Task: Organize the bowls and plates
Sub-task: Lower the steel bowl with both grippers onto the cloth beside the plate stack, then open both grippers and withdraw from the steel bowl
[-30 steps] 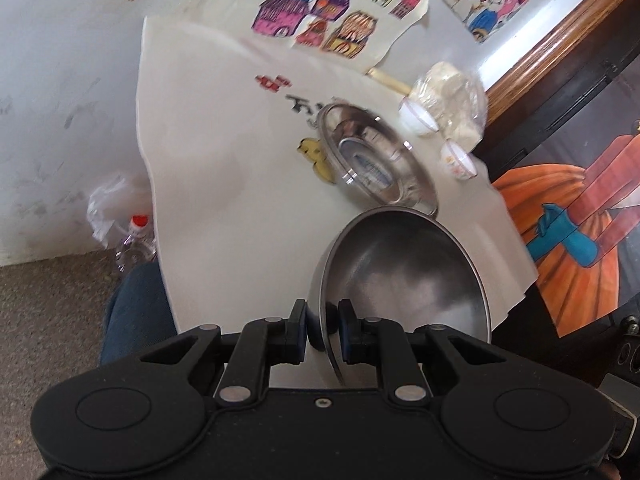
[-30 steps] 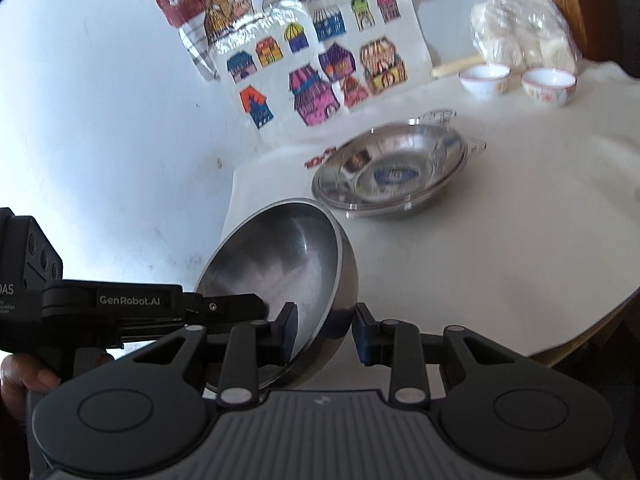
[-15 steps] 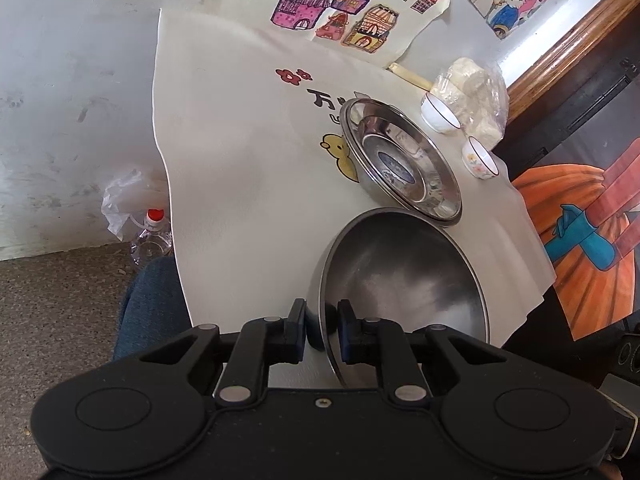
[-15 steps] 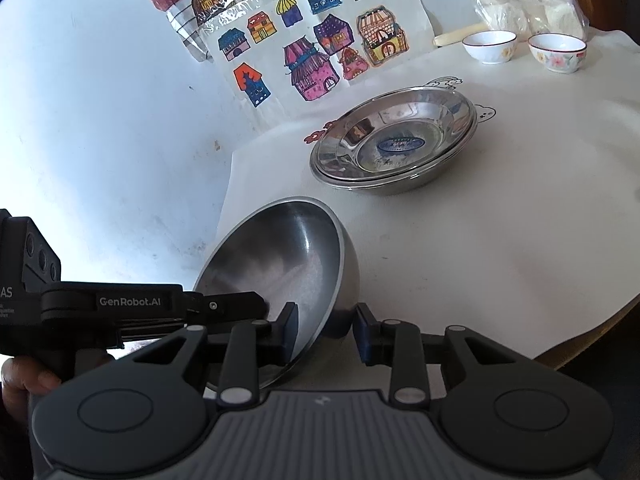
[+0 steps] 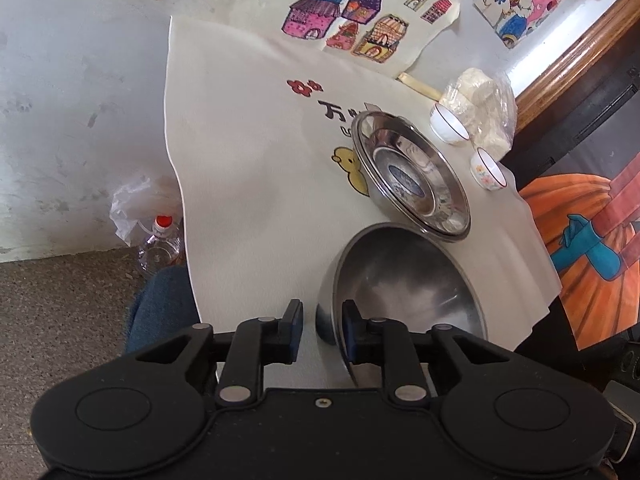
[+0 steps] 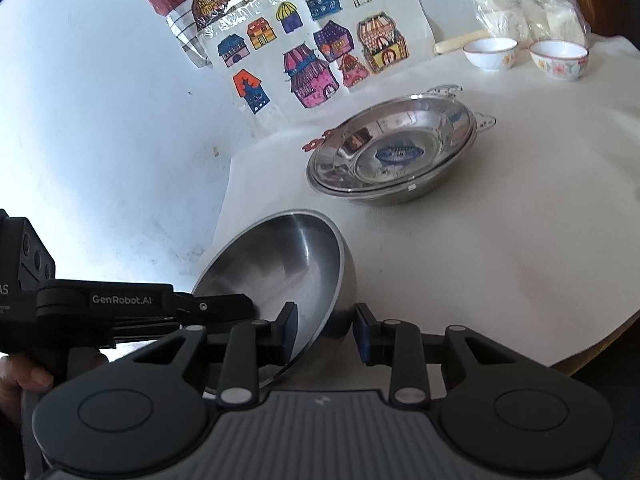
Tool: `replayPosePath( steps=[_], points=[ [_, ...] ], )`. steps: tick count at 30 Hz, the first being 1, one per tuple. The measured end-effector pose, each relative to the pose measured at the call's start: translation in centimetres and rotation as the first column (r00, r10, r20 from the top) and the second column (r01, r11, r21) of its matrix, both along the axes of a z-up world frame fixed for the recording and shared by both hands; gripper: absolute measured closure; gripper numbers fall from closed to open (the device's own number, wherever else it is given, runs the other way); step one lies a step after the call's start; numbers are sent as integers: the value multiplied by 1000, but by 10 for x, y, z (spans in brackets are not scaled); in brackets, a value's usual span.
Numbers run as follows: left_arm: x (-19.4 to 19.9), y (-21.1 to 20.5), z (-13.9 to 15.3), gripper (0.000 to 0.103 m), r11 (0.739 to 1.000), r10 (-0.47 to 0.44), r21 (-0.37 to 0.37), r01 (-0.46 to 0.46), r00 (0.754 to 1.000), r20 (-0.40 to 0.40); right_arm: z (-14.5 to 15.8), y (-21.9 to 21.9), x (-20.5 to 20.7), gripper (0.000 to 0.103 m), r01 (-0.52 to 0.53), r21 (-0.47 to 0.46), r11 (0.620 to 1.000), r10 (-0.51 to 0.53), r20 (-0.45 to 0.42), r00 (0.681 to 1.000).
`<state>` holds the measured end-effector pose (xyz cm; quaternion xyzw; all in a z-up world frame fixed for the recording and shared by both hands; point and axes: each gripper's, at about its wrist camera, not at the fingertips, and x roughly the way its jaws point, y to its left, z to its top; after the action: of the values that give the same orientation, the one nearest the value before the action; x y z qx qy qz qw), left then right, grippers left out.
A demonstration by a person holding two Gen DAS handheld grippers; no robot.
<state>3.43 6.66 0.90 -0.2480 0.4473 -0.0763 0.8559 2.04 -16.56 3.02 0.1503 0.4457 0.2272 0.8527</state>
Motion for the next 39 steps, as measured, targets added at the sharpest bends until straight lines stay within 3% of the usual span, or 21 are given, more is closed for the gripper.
replayPosePath(
  steps=[7,10,14,18,23,33,39],
  points=[
    [-2,3,10,73,1000,25,13,-26,998,50,5,-6,-1,65,27,-8,1000,-26,52,998],
    [-3,3,16,65,999,33,15,-34,996,83,8,-10,-1,65,40,-9,999,-39,70,997],
    [-3,0,28,41,996,52,60,-61,989,140,13,-17,-2,63,63,-6,998,-62,101,993],
    [2,-6,41,17,988,68,124,-94,978,195,18,-25,1,50,85,-3,996,-83,145,986],
    [15,-19,55,3,977,63,181,-109,968,245,17,-39,8,34,118,5,993,-117,174,978],
    [62,-60,75,1,964,-10,257,-59,966,257,12,-85,26,2,214,37,976,-217,216,952],
    [104,-112,89,1,958,-98,288,18,959,267,14,-125,43,0,308,48,950,-307,316,898]
  ],
)
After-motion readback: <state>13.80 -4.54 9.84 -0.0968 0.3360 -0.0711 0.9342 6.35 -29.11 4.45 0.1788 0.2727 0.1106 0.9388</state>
